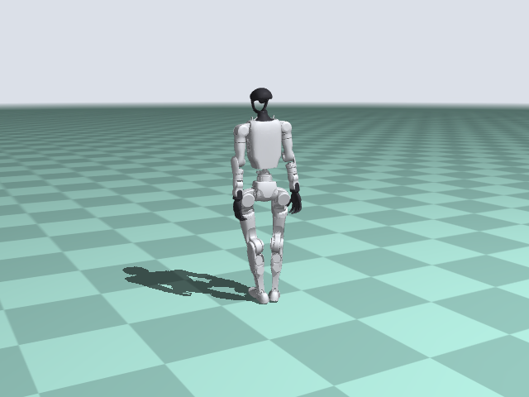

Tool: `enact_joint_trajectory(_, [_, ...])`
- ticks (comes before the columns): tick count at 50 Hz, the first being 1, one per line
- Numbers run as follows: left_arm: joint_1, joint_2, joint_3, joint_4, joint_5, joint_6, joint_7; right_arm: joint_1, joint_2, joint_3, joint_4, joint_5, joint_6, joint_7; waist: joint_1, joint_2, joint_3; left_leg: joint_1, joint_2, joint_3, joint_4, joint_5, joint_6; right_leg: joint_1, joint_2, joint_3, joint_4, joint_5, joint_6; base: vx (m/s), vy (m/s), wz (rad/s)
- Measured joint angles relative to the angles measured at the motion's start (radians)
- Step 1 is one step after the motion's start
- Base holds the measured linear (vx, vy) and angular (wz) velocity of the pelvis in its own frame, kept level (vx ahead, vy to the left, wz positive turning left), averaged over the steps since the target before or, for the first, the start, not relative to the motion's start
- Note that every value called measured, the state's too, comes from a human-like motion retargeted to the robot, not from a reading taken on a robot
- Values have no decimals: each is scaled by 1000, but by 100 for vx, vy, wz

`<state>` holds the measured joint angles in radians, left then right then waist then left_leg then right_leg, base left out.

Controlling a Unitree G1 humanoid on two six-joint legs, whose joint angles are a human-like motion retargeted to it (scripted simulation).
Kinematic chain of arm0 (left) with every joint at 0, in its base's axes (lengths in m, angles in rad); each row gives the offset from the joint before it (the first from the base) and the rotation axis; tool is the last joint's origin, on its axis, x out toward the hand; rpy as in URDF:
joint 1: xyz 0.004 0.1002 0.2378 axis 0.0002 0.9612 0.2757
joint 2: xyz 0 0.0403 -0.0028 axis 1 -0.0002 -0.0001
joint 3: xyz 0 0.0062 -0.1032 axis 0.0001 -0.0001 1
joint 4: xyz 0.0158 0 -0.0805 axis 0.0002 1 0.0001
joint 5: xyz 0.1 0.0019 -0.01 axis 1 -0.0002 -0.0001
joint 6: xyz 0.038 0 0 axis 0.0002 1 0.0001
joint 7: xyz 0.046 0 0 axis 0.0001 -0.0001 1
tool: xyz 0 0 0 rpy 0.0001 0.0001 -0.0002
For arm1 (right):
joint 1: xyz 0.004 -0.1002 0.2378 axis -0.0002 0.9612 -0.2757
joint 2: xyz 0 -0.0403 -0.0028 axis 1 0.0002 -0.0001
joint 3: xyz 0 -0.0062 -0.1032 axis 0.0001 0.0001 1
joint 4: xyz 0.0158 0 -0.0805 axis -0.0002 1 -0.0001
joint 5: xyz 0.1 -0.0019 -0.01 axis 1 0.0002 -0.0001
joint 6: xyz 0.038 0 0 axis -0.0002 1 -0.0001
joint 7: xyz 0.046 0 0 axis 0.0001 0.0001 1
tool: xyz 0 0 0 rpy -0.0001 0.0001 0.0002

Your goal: Upper body actions

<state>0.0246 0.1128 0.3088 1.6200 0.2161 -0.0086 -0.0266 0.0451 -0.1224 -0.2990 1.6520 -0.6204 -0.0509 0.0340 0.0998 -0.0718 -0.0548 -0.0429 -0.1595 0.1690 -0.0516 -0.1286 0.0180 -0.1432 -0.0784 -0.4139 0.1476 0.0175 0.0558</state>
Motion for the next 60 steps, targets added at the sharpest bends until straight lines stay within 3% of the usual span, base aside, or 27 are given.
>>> enact_joint_trajectory(3, [8, -12, 6, 11, -33, -12, 22, -9, 4, 0, -24, 9, -9, 2, 13, 2, 4, 6, -2, 4, 3, -9, 2, 41, 12, -73, -46, 4, -19, -8, -3, 16])
enact_joint_trajectory(22, [18, -12, 4, 13, -4, 4, -7, -32, 18, 38, -93, -3, -31, 37, -41, 12, -27, 7, 33, -14, 14, -45, -32, 60, 62, -80, -92, -13, -60, -10, -3, 11])
enact_joint_trajectory(30, [8, -10, -1, 6, -2, 2, -8, -21, 7, 19, -54, -2, -20, 24, -73, 4, -27, -10, 62, 20, 77, -95, -61, 46, 81, -19, -89, -19, -74, -17, -1, -12])
enact_joint_trajectory(35, [5, -6, -17, -6, 3, -3, -5, -18, -5, 8, -37, -12, -17, 16, -84, -18, -23, -66, 93, 70, 232, -105, -110, 7, 56, 45, -59, -5, -62, -19, 0, -40])
enact_joint_trajectory(37, [1, -7, -16, -10, -2, -3, -4, -19, -11, 8, -38, -20, -14, 16, -79, -30, -15, -88, 92, 56, 287, -95, -88, -11, 39, 79, -43, 3, -58, -18, 1, -86])
enact_joint_trajectory(40, [-3, -14, 3, -17, -21, -2, -7, -24, -15, 11, -49, -36, -10, 8, -51, -52, 14, -114, 21, -140, 318, -117, -7, -20, 25, 154, -36, 28, -55, -17, 4, -155])
enact_joint_trajectory(43, [4, -23, 27, -28, -32, -6, -10, -20, -20, 16, -58, -39, -16, -1, 22, -74, 29, -121, -105, -500, 282, -86, 88, -36, 29, 272, -42, 62, -53, -10, 6, -249])
enact_joint_trajectory(45, [9, -26, 39, -34, -32, -9, -7, -19, -24, 20, -60, -39, -20, -1, 92, -85, 34, -120, -164, -699, 243, -27, 105, -64, 48, 362, -37, 85, -58, -7, 5, -311])
enact_joint_trajectory(47, [5, -25, 43, -37, -31, -12, -6, -36, -29, 26, -54, -40, -17, 1, 141, -91, 44, -127, -149, -641, 194, 12, 105, -98, 71, 436, -25, 107, -60, -15, -2, -262])
enact_joint_trajectory(50, [-13, -21, 31, -27, -42, -15, -11, -79, -33, 40, -59, -49, -5, -7, 70, -76, 87, -79, -72, -360, 133, -12, 180, -99, 70, 417, -25, 120, -68, -29, 0, -117])
enact_joint_trajectory(53, [-36, -5, 10, 16, -35, -5, -25, -115, -18, 62, -98, -56, -3, -9, 39, -64, 112, -73, -64, -329, 117, -10, 201, -116, 97, 478, -22, 118, -102, -31, 15, -211])
enact_joint_trajectory(55, [-37, 15, -12, 32, -13, -4, -26, -120, 1, 75, -125, -47, -23, -14, 4, -54, 101, -67, -30, -238, 95, -15, 206, -139, 104, 472, -18, 95, -149, -30, 25, -235])
enact_joint_trajectory(60, [-13, 33, -7, 23, 33, -16, 37, -124, 29, 108, -160, -22, -64, 28, -19, -31, 61, -38, 43, -2, 37, -41, 211, -174, 83, 242, -45, -27, -313, -38, 26, -285])
